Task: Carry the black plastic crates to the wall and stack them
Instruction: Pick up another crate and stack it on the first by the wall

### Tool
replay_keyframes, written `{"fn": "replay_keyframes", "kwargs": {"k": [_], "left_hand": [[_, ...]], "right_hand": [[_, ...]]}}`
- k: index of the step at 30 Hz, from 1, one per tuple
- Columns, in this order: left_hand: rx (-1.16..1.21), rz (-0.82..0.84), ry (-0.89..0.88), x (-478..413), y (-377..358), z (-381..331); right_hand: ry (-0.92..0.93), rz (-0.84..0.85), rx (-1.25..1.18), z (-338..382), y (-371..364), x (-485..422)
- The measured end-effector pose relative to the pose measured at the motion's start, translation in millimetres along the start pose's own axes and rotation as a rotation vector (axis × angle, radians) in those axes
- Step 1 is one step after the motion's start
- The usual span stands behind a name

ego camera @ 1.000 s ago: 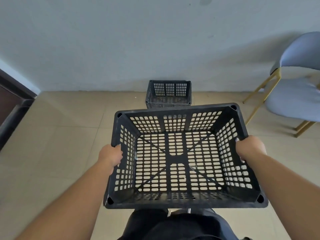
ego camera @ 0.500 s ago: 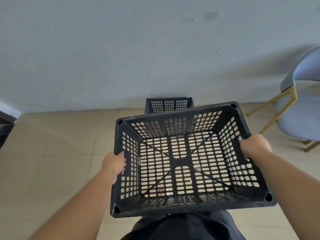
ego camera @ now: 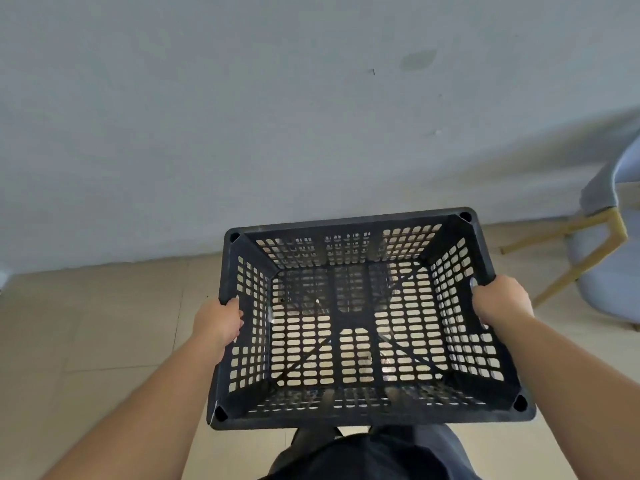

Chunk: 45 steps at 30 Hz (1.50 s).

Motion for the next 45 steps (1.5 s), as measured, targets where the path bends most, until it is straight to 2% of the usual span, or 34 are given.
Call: {"fn": "replay_keyframes", "kwargs": {"k": [8, 22, 33, 45], "left_hand": [[-0.004, 0.012, 0.037, -77, -32, -47], [-0.042, 0.089, 0.143, -257, -94, -73], [-0.091, 0.104, 0.142, -357, -169, -62], [-0.151, 0.115, 0.129, -416, -244, -50]], "right_hand": [[0.009, 0.034, 0.017, 75, -33, -76], [-0.108, 0.006, 0.096, 171, -139, -156], [-0.149, 0.053, 0.11, 179, -228, -241], [-0.165, 0.092, 0.145, 165, -309, -323]]}}
Point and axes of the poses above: each hand's wrist, its own x-axis away from the middle knuckle, its own y-axis out of the back of the hand, z = x × y, the point moved 6 cm from there along -x, towards the middle knuckle, and after that the axes turned 6 degrees about -z, right-handed, at the moved point
